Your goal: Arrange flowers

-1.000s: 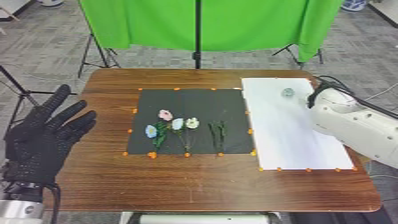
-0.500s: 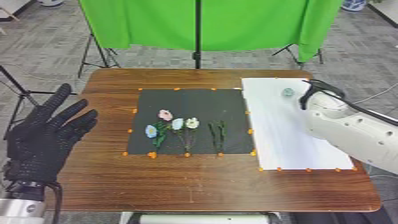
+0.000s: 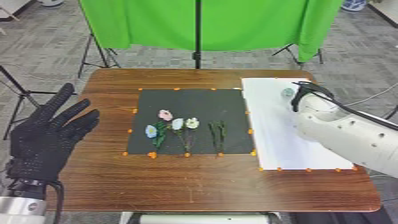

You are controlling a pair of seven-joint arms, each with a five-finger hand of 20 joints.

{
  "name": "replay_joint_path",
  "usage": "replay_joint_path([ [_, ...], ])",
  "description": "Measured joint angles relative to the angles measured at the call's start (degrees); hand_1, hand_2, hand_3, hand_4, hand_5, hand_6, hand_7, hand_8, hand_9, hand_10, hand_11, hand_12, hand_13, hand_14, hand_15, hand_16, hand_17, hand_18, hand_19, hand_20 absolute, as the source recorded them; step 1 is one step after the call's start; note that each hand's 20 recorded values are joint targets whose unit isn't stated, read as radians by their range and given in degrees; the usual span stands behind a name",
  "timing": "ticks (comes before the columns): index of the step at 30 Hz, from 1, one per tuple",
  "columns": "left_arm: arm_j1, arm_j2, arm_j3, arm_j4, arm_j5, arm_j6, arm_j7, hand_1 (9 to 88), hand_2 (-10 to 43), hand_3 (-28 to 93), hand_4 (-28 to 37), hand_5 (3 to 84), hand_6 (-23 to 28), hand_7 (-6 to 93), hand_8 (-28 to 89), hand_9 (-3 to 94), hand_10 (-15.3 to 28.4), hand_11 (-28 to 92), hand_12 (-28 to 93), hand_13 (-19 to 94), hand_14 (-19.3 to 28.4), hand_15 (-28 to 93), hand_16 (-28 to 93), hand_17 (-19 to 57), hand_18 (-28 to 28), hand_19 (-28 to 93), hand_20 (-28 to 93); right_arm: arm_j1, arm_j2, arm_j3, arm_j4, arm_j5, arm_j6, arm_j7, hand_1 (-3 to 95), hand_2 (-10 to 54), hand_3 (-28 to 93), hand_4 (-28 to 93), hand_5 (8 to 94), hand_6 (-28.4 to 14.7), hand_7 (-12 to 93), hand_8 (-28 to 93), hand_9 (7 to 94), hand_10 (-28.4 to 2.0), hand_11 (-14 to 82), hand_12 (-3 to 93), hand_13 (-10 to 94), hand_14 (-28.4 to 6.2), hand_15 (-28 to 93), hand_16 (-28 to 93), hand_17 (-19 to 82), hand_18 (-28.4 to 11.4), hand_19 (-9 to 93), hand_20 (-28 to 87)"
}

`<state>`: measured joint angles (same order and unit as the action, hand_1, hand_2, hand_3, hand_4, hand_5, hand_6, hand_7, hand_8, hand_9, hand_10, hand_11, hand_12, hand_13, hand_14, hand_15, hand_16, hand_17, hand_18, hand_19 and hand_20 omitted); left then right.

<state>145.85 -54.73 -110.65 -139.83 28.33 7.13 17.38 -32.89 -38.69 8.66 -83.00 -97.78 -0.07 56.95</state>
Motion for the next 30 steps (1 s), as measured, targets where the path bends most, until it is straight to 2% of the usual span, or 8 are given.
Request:
replay_joint_path([
  [3, 0.0, 0.00, 0.00, 0.02, 0.00, -0.08, -0.31, 21.7, 6.6, 75, -27.4, 26.1, 4.6, 15.9, -11, 23.9, 17.9, 20, 12, 17, 26.7, 47, -7, -10.6, 24.3, 53, 34, 0.5, 0.3, -3.0, -0.3, -2.8, 5.1, 0.0, 60.4, -9.5, 55, -28, 88.0, 4.4, 15, 2, 93.7, -5.1, 9.5, 28.9, 86, -3.7, 49, 22, 36, -19.5, 79, 15],
  [6, 0.0, 0.00, -0.04, 0.05, 0.00, -0.15, -0.50, 21.7, 6.5, 75, -27.5, 26.1, 4.6, 15.9, -11, 23.9, 17.9, 20, 12, 17, 26.7, 47, -7, -10.5, 24.3, 53, 34, 0.7, 1.0, -6.2, -1.2, -5.8, 11.2, -0.1, 59.7, -9.5, 58, -28, 88.5, 4.0, 15, 2, 93.7, -5.5, 12.3, 28.3, 86, -3.4, 50, 22, 37, -19.1, 80, 15],
  [9, 0.0, 0.00, -0.14, 0.05, 0.01, -0.25, -0.57, 21.7, 6.6, 75, -27.5, 26.1, 4.6, 16.0, -11, 23.9, 17.9, 20, 12, 17, 26.7, 47, -7, -10.6, 24.3, 53, 34, 0.3, 2.0, -7.3, -2.9, -8.0, 14.5, 0.0, 59.0, -9.5, 60, -28, 88.9, 3.4, 15, 3, 93.7, -6.1, 15.3, 27.2, 87, -3.4, 51, 22, 37, -18.9, 81, 16],
  [16, 0.1, -0.18, -0.81, -0.03, 0.23, -0.40, -0.66, 21.6, 6.5, 75, -27.4, 26.1, 4.7, 15.9, -11, 23.9, 17.9, 20, 12, 17, 26.7, 47, -7, -10.6, 24.3, 53, 34, 1.2, 3.6, -7.7, -9.1, -12.8, 19.2, -0.3, 58.7, -9.5, 61, -28, 89.2, 2.9, 15, 3, 93.7, -6.4, 16.4, 26.6, 87, -3.4, 52, 22, 36, -18.7, 82, 15],
  [21, 0.2, -0.18, -0.84, -0.09, 0.34, -0.38, -0.57, 21.6, 6.5, 75, -27.4, 26.1, 4.7, 15.8, -11, 23.9, 17.8, 20, 12, 17, 26.7, 47, -7, -10.5, 24.3, 53, 34, 5.3, 2.5, -9.2, -13.1, -12.8, 21.3, -5.7, 58.1, -9.5, 62, -28, 89.0, 3.2, 15, 3, 93.7, -6.2, 16.4, 26.7, 86, -3.3, 53, 23, 34, -17.9, 83, 16],
  [25, 0.0, -0.18, -0.58, -0.10, 0.51, -0.37, -0.61, 21.6, 6.6, 75, -27.4, 26.1, 4.7, 15.8, -11, 23.9, 17.9, 20, 12, 17, 26.7, 47, -7, -10.6, 24.3, 53, 34, 6.4, -1.4, -7.5, -13.4, -11.7, 21.2, -10.7, 57.7, -9.5, 62, -28, 88.8, 3.4, 15, 3, 93.7, -5.9, 16.3, 26.8, 85, -3.2, 54, 23, 33, -17.6, 83, 16],
  [30, -0.1, -0.13, -0.58, -0.15, 0.57, -0.38, -0.61, 21.5, 6.5, 75, -27.5, 26.1, 4.7, 15.8, -11, 24.0, 18.0, 20, 12, 17, 26.7, 47, -7, -10.5, 24.3, 53, 34, 6.9, -8.3, -8.0, -12.6, -10.8, 20.7, -10.7, 57.1, -9.5, 62, -28, 88.4, 3.7, 15, 3, 93.7, -5.9, 16.1, 27.0, 85, -3.2, 55, 23, 32, -17.5, 83, 17],
])
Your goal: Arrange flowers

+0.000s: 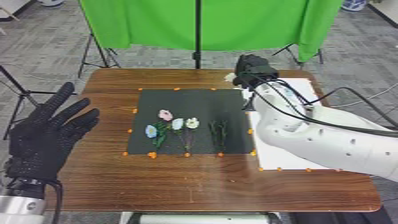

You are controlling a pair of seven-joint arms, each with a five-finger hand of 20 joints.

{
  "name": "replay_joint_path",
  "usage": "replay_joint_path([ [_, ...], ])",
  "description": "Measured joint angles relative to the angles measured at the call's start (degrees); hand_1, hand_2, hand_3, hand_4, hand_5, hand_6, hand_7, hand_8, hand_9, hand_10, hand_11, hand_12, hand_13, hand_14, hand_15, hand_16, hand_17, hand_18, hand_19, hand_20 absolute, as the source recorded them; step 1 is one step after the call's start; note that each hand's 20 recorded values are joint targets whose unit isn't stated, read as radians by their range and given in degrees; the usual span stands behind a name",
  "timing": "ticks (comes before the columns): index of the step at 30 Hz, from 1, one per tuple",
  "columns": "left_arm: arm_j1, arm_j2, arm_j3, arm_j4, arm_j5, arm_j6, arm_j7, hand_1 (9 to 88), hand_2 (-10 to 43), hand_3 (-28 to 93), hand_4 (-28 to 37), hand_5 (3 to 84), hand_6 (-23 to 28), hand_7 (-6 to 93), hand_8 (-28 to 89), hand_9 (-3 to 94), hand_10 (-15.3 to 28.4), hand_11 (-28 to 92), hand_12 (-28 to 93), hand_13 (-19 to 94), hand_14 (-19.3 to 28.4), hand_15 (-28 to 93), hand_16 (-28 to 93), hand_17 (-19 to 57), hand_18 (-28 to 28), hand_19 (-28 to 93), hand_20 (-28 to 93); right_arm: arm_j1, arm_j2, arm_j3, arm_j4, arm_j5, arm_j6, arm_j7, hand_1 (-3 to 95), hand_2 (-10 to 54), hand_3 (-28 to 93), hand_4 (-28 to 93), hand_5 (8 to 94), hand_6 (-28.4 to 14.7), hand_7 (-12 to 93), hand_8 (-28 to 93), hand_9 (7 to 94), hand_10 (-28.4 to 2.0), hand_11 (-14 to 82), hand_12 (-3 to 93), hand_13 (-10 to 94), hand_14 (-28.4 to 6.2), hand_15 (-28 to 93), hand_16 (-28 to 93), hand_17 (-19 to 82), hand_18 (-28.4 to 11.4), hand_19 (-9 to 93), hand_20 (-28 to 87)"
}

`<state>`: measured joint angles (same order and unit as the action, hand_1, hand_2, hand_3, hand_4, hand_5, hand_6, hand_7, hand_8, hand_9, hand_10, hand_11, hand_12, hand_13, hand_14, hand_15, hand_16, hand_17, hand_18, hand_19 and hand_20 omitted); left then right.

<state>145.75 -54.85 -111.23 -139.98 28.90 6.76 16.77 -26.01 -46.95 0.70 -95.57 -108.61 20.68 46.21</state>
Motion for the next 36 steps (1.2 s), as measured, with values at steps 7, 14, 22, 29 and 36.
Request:
replay_joint_path([
  [7, 0.0, 0.28, 0.00, 0.00, -0.11, 0.00, 0.11, 21.6, 6.5, 75, -27.5, 26.1, 4.6, 15.9, -11, 24.0, 18.0, 20, 12, 17, 26.7, 47, -7, -10.5, 24.3, 53, 34, 0.8, -6.8, -5.3, 1.2, 0.6, -3.2, 0.1, 56.9, -9.5, 62, -28, 87.9, 3.7, 16, 3, 93.7, -5.9, 14.9, 27.5, 84, -3.3, 55, 22, 31, -17.5, 83, 17],
  [14, 0.4, 0.18, -0.06, 0.01, -0.10, -0.02, 0.03, 21.7, 6.5, 75, -27.5, 26.2, 4.7, 15.9, -11, 24.0, 17.9, 20, 12, 17, 26.7, 47, -7, -10.5, 24.4, 53, 34, 0.7, -6.8, -8.8, 1.1, 0.5, -5.2, 0.1, 56.7, -9.5, 63, -28, 87.1, 4.1, 16, 2, 93.7, -5.8, 13.0, 29.1, 83, -3.6, 56, 22, 31, -17.7, 82, 18],
  [22, 0.3, 0.13, 0.02, 0.05, -0.08, -0.19, -0.01, 21.7, 6.6, 75, -27.6, 26.2, 4.7, 15.9, -11, 24.0, 17.9, 20, 12, 17, 26.8, 47, -7, -10.5, 24.4, 53, 34, 0.7, -6.0, -10.0, 1.0, 0.4, -7.6, 0.1, 55.3, -9.5, 63, -28, 82.2, 4.4, 15, 0, 92.5, -6.5, 11.7, 30.0, 80, -4.1, 57, 21, 30, -18.8, 81, 19],
  [29, -0.4, 0.07, 0.13, 0.13, -0.04, -0.59, -0.80, 21.7, 6.6, 75, -27.4, 26.1, 4.7, 15.8, -11, 24.7, 18.3, 20, 12, 18, 27.6, 49, -7, -10.5, 24.4, 53, 34, -0.8, -5.7, -7.6, 0.4, 0.8, -11.5, 0.0, 47.6, -9.5, 69, -28, 73.9, 4.7, 14, -4, 87.2, -8.6, 17.9, 24.3, 78, -5.5, 58, 20, 29, -20.3, 79, 22],
  [36, -1.4, -0.14, 0.15, 0.41, 0.00, -1.08, -2.07, 21.8, 6.6, 75, -27.4, 26.1, 4.7, 15.8, -11, 24.7, 18.3, 20, 12, 18, 27.4, 49, -8, -10.5, 24.4, 53, 34, -1.2, -5.2, -7.6, -0.6, 0.9, -12.0, 0.2, 43.2, -9.5, 73, -28, 66.2, 2.8, 14, -12, 82.9, -9.8, 23.3, 19.4, 76, -6.2, 60, 19, 28, -21.0, 79, 24],
])
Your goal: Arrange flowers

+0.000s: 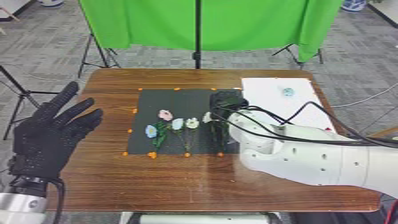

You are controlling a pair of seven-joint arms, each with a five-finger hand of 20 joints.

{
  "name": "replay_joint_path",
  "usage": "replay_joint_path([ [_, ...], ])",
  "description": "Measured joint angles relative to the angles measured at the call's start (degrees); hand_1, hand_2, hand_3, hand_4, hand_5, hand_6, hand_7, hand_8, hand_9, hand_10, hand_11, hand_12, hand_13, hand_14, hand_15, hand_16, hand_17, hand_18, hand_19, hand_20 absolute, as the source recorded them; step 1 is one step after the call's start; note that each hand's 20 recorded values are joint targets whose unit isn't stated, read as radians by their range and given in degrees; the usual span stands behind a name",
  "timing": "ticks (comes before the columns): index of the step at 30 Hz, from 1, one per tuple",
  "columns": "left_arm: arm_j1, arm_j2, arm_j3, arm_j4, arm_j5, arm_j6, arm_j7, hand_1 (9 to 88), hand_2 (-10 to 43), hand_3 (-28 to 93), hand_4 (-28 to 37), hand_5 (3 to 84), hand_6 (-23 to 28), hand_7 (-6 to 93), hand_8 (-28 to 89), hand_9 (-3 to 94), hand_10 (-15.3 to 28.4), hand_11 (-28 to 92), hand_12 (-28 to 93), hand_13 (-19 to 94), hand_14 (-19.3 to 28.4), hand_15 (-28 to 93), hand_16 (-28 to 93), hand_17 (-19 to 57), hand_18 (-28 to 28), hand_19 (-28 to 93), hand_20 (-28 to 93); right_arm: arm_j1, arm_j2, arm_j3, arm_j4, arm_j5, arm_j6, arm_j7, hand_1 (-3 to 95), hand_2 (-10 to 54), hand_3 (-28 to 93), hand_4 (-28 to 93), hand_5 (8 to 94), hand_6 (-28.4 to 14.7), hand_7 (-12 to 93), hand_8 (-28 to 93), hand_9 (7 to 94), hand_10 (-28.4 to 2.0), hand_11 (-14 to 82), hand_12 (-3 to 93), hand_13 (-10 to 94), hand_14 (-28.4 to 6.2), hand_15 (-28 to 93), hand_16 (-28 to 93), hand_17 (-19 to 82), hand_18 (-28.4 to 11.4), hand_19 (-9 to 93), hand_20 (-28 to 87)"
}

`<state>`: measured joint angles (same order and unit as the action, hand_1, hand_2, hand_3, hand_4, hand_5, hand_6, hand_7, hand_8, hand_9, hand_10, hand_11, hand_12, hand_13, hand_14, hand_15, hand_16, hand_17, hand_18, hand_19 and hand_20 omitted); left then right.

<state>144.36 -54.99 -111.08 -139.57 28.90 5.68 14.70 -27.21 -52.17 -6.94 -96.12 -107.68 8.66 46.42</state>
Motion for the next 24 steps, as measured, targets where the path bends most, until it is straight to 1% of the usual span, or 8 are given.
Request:
replay_joint_path([
  [2, -0.3, 0.00, 0.02, 0.12, 0.00, -0.05, -0.37, 21.7, 6.6, 75, -27.3, 26.1, 4.7, 15.8, -11, 24.7, 18.3, 20, 12, 18, 27.3, 49, -8, -10.5, 24.4, 53, 34, 0.0, 0.1, -0.1, -0.2, 0.0, 0.0, 0.1, 42.2, -9.5, 74, -28, 64.2, 1.7, 14, -12, 82.0, -10.1, 24.5, 17.8, 76, -6.4, 60, 19, 28, -21.1, 79, 24],
  [6, -0.8, -0.06, 0.04, 0.26, 0.03, -0.14, -1.11, 21.8, 6.6, 75, -27.3, 26.1, 4.7, 15.8, -11, 24.7, 18.3, 20, 12, 18, 27.3, 49, -8, -10.5, 24.4, 53, 34, 0.0, 0.3, -0.1, -0.5, 0.1, 0.0, 0.5, 41.5, -9.5, 73, -28, 62.8, 1.1, 14, -12, 80.8, -10.2, 25.5, 17.1, 75, -6.5, 61, 19, 28, -21.4, 79, 24],
  [15, -1.0, -0.49, -0.03, 0.33, 0.13, -0.32, -2.44, 21.9, 6.5, 75, -27.3, 26.1, 4.7, 15.9, -11, 24.7, 18.3, 20, 12, 18, 27.3, 49, -8, -10.5, 24.4, 53, 34, -1.0, 1.7, 1.6, -3.3, -0.1, -0.2, 0.6, 40.3, -9.5, 73, -28, 62.2, 0.8, 14, -12, 80.7, -10.3, 26.0, 16.7, 75, -6.8, 62, 18, 28, -21.8, 79, 25],
  [21, -0.9, -0.80, -0.09, 0.34, 0.19, -0.35, -2.83, 21.9, 6.6, 75, -27.1, 26.2, 4.7, 15.8, -11, 24.7, 18.4, 20, 12, 18, 27.4, 49, -8, -10.5, 24.4, 53, 34, -1.1, 2.9, 2.8, -5.8, -0.3, 0.5, 0.4, 40.0, -9.5, 73, -28, 62.4, 0.6, 14, -12, 80.3, -10.4, 25.9, 16.6, 75, -7.0, 62, 18, 27, -22.0, 78, 25],
  [23, -1.0, -0.82, -0.09, 0.35, 0.22, -0.37, -3.07, 22.0, 6.6, 75, -27.1, 26.1, 4.7, 15.8, -11, 24.6, 18.4, 20, 12, 18, 27.4, 49, -8, -10.5, 24.4, 53, 34, -1.2, 3.4, 3.8, -6.2, -0.6, 1.0, 0.4, 39.5, -9.5, 73, -28, 61.6, 0.4, 14, -12, 78.3, -10.8, 24.9, 16.1, 74, -7.5, 62, 18, 27, -21.7, 78, 24],
  [24, -1.1, -0.82, -0.09, 0.38, 0.23, -0.43, -3.20, 21.9, 6.6, 75, -27.1, 26.2, 4.7, 15.8, -11, 24.6, 18.4, 20, 12, 18, 27.4, 49, -8, -10.5, 24.4, 53, 34, -1.3, 3.7, 4.4, -6.3, -0.8, 1.5, 0.4, 39.0, -9.5, 73, -28, 60.5, 0.0, 14, -12, 76.0, -11.6, 23.7, 15.6, 73, -7.8, 61, 17, 26, -21.8, 78, 24],
])
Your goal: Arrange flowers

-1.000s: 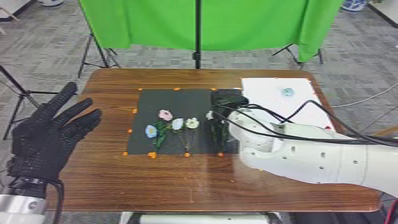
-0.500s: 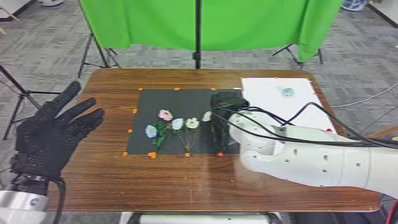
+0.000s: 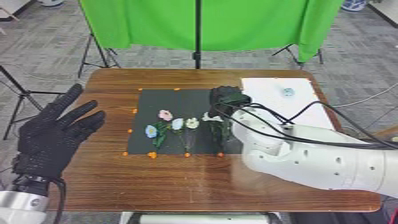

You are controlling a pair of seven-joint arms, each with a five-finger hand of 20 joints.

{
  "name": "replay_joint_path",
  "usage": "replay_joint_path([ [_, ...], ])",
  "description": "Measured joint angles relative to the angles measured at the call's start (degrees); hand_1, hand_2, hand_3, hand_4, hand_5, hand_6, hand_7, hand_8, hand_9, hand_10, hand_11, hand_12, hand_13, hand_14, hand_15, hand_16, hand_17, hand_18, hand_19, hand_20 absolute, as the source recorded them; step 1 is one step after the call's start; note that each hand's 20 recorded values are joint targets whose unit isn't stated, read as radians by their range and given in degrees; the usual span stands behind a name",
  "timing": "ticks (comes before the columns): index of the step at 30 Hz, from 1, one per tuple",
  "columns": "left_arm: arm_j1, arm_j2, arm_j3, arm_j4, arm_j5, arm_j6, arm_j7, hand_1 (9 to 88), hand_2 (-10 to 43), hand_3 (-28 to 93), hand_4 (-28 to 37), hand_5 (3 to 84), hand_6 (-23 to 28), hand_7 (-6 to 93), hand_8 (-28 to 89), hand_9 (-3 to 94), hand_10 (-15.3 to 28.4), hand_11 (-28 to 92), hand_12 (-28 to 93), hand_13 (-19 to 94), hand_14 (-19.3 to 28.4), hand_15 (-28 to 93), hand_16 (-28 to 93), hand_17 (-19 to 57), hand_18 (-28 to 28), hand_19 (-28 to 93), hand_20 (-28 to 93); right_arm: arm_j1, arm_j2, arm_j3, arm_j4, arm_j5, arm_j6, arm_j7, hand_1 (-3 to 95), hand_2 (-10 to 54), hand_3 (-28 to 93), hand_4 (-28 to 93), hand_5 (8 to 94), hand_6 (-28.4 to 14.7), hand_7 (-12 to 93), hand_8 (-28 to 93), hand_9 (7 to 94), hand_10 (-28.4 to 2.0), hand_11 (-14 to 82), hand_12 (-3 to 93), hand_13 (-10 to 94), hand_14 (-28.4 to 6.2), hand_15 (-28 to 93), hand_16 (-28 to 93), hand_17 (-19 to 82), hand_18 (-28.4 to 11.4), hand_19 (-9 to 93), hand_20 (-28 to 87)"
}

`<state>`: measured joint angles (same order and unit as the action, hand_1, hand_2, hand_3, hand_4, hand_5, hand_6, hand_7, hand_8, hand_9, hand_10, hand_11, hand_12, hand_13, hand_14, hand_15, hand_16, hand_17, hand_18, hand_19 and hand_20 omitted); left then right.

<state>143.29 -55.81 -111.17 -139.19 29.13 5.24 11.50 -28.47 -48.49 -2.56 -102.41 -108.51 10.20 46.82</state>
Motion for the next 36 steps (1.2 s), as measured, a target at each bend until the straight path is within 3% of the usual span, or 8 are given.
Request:
replay_joint_path([
  [2, -0.3, 0.00, 0.02, 0.07, 0.04, -0.09, -0.33, 21.9, 6.6, 75, -27.1, 26.2, 4.8, 15.8, -11, 24.7, 18.4, 20, 12, 18, 27.4, 49, -8, -10.5, 24.4, 53, 34, -0.1, 0.9, 1.2, -0.3, -0.1, 1.5, 0.0, 38.0, -9.5, 74, -28, 57.5, -0.7, 13, -12, 70.5, -13.4, 21.2, 14.6, 70, -8.7, 61, 17, 26, -21.8, 77, 23],
  [7, -0.5, 0.00, 0.07, 0.08, 0.12, -0.10, -0.38, 21.9, 6.6, 75, -27.1, 26.2, 4.7, 15.8, -11, 24.7, 18.4, 20, 12, 18, 27.4, 49, -8, -10.5, 24.4, 53, 34, -0.3, 4.1, 4.6, 0.2, 1.9, 4.3, 0.1, 35.0, -9.5, 75, -28, 49.9, -1.7, 12, -12, 57.8, -14.4, 15.8, 13.3, 64, -10.0, 62, 14, 24, -21.3, 76, 20],
  [13, -0.2, 0.17, 0.28, 0.08, 0.12, -0.05, 0.67, 21.9, 6.6, 75, -27.0, 26.2, 4.7, 15.9, -11, 24.7, 18.3, 20, 12, 18, 27.4, 49, -8, -10.5, 24.4, 53, 34, 4.9, 7.6, -0.3, 7.1, 6.3, 7.4, -0.6, 32.5, -9.5, 76, -28, 42.1, -2.1, 11, -11, 45.1, -14.4, 8.3, 12.6, 60, -11.3, 62, 12, 23, -20.8, 76, 18],
  [16, 0.1, 0.25, 0.37, 0.08, 0.12, -0.05, 1.28, 21.9, 6.6, 75, -27.1, 26.1, 4.7, 16.0, -11, 24.7, 18.3, 20, 12, 18, 27.4, 49, -8, -10.5, 24.4, 53, 34, 5.7, 9.0, 0.9, 11.2, 8.4, 4.0, -1.4, 31.3, -9.5, 76, -28, 37.9, -1.4, 11, -11, 39.0, -14.6, 5.9, 12.9, 57, -11.6, 62, 11, 23, -20.7, 76, 17],
  [20, 0.3, 0.34, 0.53, 0.04, 0.12, -0.05, 1.96, 22.0, 6.6, 75, -27.1, 26.1, 4.7, 16.0, -11, 24.7, 18.3, 20, 12, 18, 27.4, 49, -8, -10.5, 24.5, 53, 34, 5.0, 10.5, 5.3, 15.1, 11.6, -4.5, -3.2, 30.2, -9.5, 77, -28, 33.6, -0.5, 11, -11, 33.6, -14.8, 3.4, 12.9, 54, -12.5, 62, 10, 22, -20.5, 76, 16],
  [27, 0.7, 0.37, 0.72, 0.00, 0.12, -0.01, 3.07, 22.0, 6.6, 75, -27.0, 26.1, 4.7, 16.0, -11, 24.7, 18.3, 20, 12, 18, 27.3, 49, -8, -10.5, 24.4, 53, 34, -0.5, 11.1, 14.8, 17.9, 13.3, -13.8, -3.3, 28.9, -9.5, 78, -28, 29.8, 0.6, 11, -11, 29.3, -15.5, 2.1, 13.2, 52, -13.4, 65, 9, 20, -21.3, 77, 15],
  [36, 1.0, 0.66, 2.51, -0.03, 0.12, 0.05, 4.16, 22.0, 6.5, 75, -27.0, 26.1, 4.7, 16.1, -11, 24.6, 18.3, 20, 12, 18, 27.2, 49, -8, -10.5, 24.4, 53, 34, -3.9, 10.6, 15.7, 20.0, 14.4, -17.7, -2.8, 29.0, -9.5, 78, -28, 27.6, 2.1, 12, -12, 28.6, -14.7, 2.0, 13.2, 51, -13.2, 65, 8, 20, -21.7, 76, 14],
])
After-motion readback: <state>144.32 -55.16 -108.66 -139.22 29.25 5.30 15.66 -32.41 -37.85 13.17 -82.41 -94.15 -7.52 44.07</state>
